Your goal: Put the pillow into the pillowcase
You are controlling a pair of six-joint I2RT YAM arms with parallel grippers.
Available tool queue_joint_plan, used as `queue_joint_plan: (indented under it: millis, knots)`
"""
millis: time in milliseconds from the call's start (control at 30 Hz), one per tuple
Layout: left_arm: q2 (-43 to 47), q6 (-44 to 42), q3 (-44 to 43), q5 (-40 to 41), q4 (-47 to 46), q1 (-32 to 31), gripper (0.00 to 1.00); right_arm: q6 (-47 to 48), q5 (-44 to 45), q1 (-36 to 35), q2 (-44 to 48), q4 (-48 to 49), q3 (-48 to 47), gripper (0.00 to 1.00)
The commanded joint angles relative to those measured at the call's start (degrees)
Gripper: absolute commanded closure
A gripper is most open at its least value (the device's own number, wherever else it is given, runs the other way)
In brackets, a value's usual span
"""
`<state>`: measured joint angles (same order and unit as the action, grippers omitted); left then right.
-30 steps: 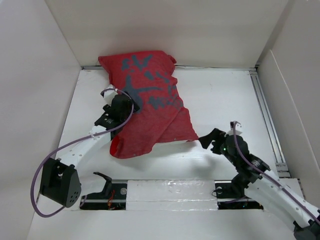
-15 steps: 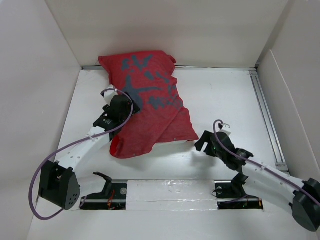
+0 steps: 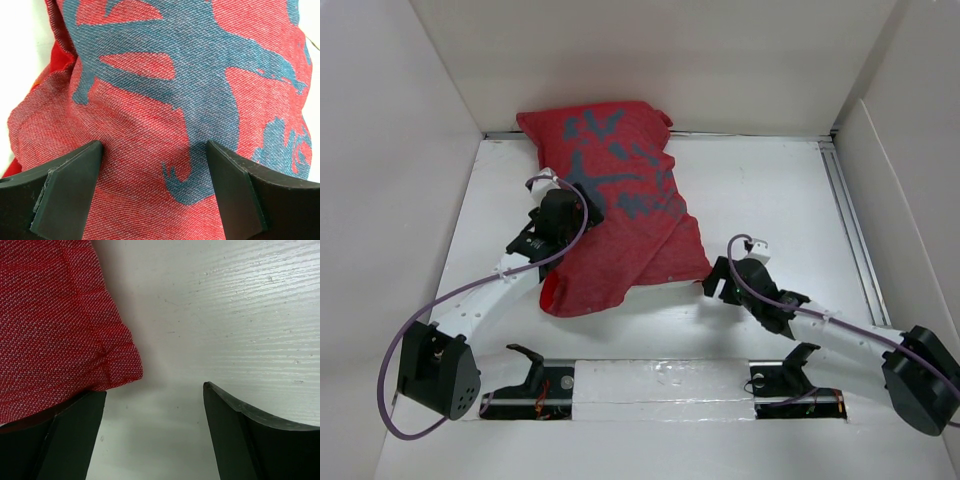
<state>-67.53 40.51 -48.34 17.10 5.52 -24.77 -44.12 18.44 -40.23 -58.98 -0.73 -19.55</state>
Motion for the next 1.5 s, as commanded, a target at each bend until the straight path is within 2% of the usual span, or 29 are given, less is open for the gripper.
queue_joint_plan:
  millis: [0, 100, 400, 500, 567, 733, 967, 1067, 1233, 1467]
  knots:
    - [1.1, -1.5, -0.9, -1.8, -2.2, -0.2, 0.19, 1.9, 3.4, -0.6, -0.5, 4.0, -1.8, 0.17]
    - [1.1, -1.5, -0.9, -2.3, -2.7, -0.2, 0.19, 1.9, 4.2, -0.6, -1.0, 7.0, -1.8, 0.22]
    - [0.0, -2.0, -0.9, -2.3, -2.7, -0.2, 0.18, 4.3, 5.2, -7.0, -2.2, 7.5, -2.9, 0.21]
    - [0.0, -2.0, -0.9, -2.9, -3.2, -0.2, 0.18, 4.9, 5.2, -7.6, -3.2, 7.5, -3.7, 0.21]
    - [0.0, -2.0, -0.9, -3.4, -3.2, -0.2, 0.18, 4.3, 9.5, -7.6, -5.0, 7.0, -4.7, 0.21]
    - [0.0, -2.0, -0.9, -4.5, -3.8, -0.2, 0.18, 4.3, 13.3, -7.6, -9.0, 6.4, -7.3, 0.21]
    - [0.0, -2.5, -0.9, -4.5, -3.8, -0.2, 0.18, 5.4, 12.1, -8.9, -8.4, 5.0, -7.8, 0.19]
    - [0.0, -2.5, -0.4, -4.5, -3.8, -0.2, 0.18, 4.0, 12.0, -8.9, -7.8, 3.0, -7.8, 0.17]
    - [-0.5, -2.5, -0.4, -4.5, -3.8, -0.2, 0.18, -2.8, 15.2, -8.9, -8.3, -6.2, -9.6, 0.15]
    - [-0.5, -2.5, -0.9, -4.0, -3.2, -0.2, 0.18, -4.7, 14.1, -8.9, -2.8, -8.3, -8.2, 0.14]
